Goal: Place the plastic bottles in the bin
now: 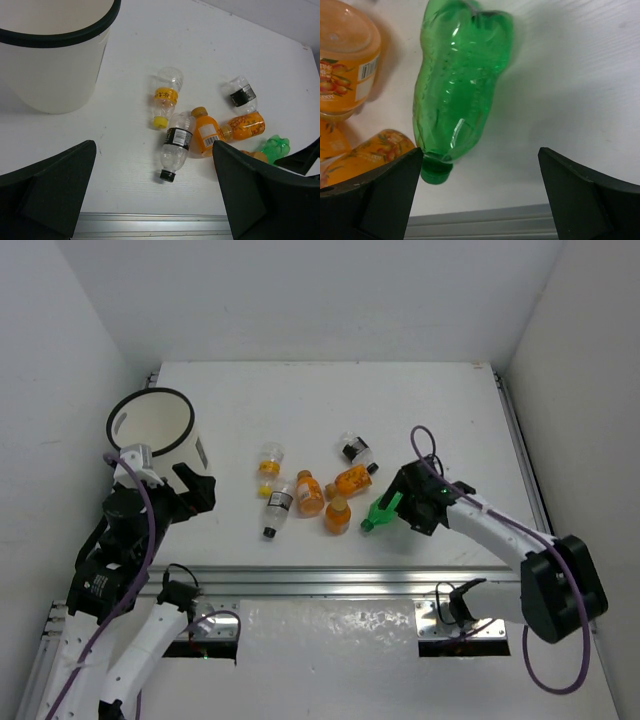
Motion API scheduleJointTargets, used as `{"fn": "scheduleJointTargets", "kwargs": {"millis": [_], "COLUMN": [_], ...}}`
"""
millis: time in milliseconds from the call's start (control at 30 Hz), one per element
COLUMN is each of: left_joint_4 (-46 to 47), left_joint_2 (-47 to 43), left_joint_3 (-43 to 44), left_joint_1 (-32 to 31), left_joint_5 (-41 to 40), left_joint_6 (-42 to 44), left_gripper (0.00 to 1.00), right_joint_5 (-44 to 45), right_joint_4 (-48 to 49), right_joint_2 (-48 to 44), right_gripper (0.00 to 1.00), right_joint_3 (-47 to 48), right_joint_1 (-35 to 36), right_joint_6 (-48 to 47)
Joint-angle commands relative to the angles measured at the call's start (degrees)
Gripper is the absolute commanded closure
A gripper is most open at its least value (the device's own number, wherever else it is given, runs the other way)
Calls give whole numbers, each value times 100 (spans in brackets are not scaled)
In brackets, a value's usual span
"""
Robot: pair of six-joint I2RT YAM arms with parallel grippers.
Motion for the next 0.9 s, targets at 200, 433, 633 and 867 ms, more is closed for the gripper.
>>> {"fn": "scheduleJointTargets", "kwargs": {"millis": [200,433,633,867], "left_joint_4": [267,732,2119,3800], "left_joint_2": [109,627,1489,2385], "left_joint_3": [152,46,99,133], "left_joint_1": [-2,-2,-124,-2039], "left_joint_5": [-14,1161,3727,3424], "left_joint_6": [-20,-115,-791,-1443], "left_gripper": [0,0,0,0], "right_joint_5": [129,533,-1548,-3281], "right_joint_4": [2276,2601,3653,3868], "right_joint_2": [1391,202,-2041,-3188], "right_gripper": [21,87,90,91], "right_joint_3": [-217,-910,-1472,-931], "right_joint_1": [427,645,954,1050], "right_joint_6": [300,-524,-2801,-2847]}}
